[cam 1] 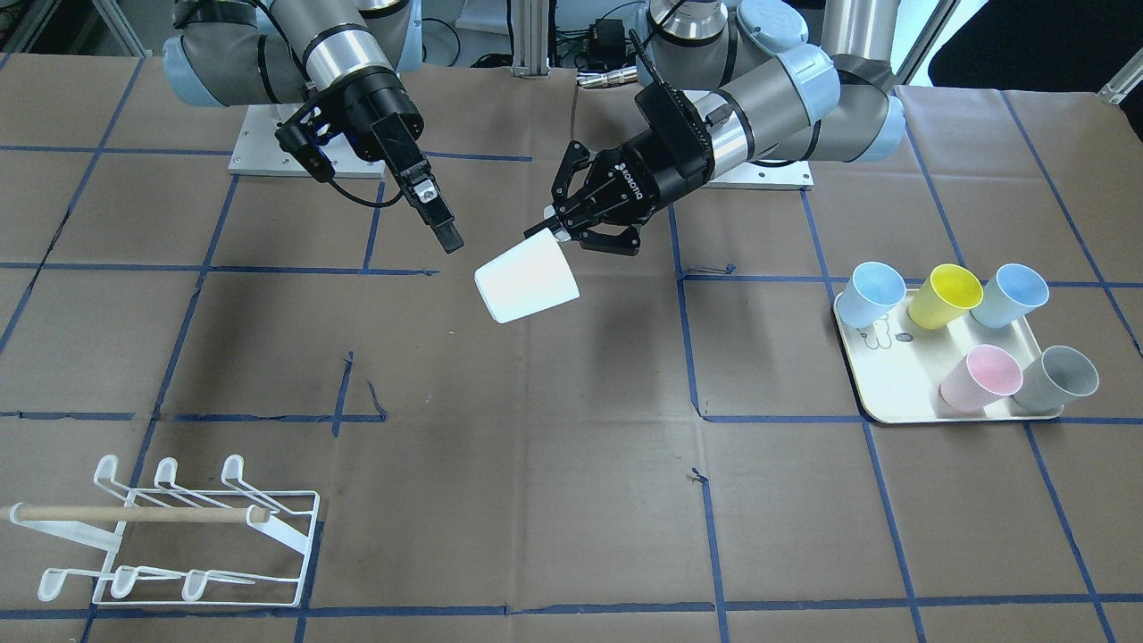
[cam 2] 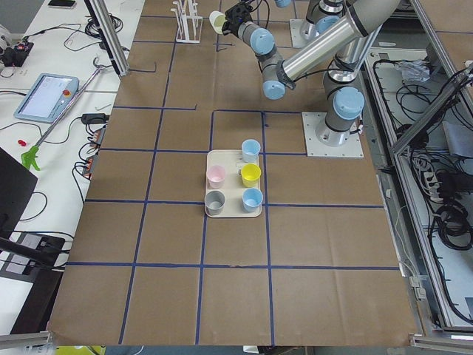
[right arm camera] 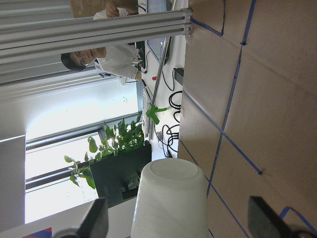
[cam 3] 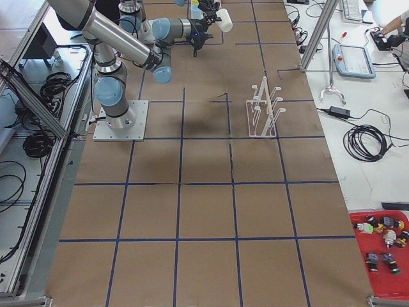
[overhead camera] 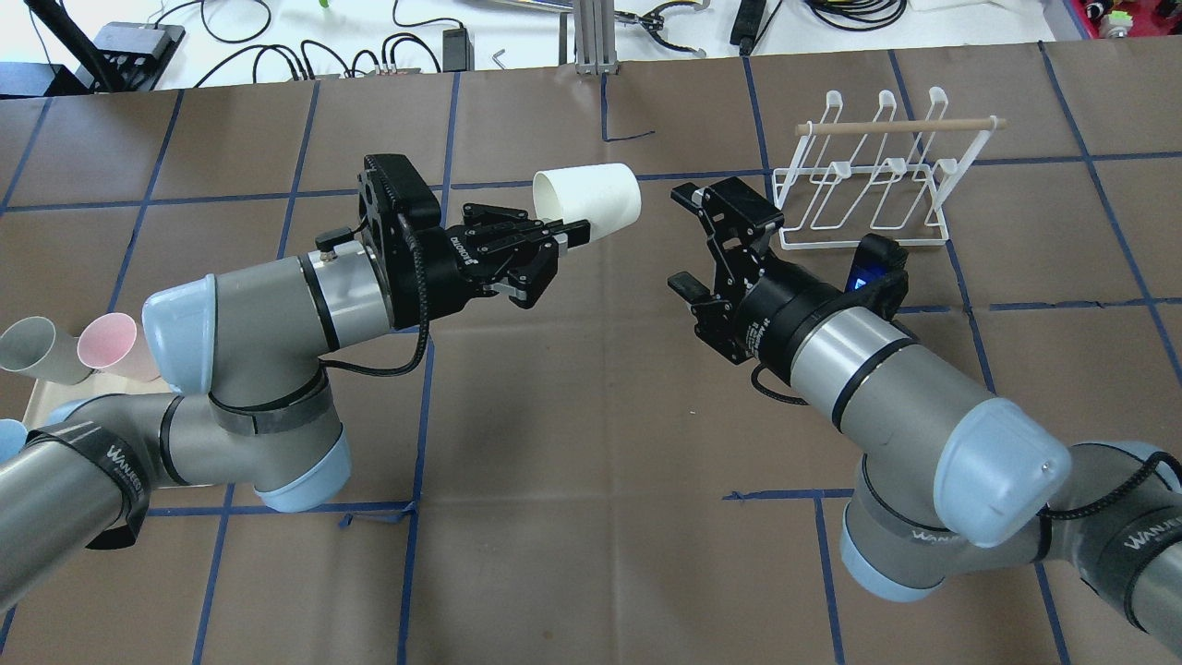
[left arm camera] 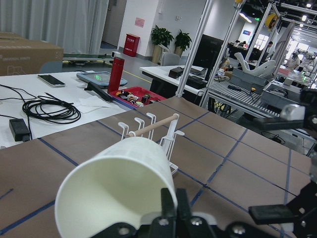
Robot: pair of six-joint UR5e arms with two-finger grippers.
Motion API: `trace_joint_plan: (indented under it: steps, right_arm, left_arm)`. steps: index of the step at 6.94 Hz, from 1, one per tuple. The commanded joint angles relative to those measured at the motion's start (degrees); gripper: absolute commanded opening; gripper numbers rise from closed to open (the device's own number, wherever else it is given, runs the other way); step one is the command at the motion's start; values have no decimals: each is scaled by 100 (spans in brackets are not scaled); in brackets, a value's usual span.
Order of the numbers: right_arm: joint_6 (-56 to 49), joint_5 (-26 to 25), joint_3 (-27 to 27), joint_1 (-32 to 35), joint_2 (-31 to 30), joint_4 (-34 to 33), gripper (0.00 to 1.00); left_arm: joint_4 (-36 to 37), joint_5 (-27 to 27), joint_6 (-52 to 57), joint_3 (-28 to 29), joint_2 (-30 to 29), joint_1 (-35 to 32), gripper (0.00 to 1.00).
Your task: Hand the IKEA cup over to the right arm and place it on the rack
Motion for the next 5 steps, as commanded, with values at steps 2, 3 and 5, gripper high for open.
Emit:
trace_joint_plan:
  steps: [2, 3, 5]
  right_arm:
    - [-130, -42, -184, 105, 179, 189, 98]
    - [-121, -182, -315, 315, 450, 198, 98]
    - [-94, -341, -509, 475, 611, 303, 98]
  left_arm:
    - [98, 7, -4, -95, -3, -36, 4]
    - [98, 7, -4, -86, -12, -97, 4]
    - [98, 16, -13, -77, -12, -159, 4]
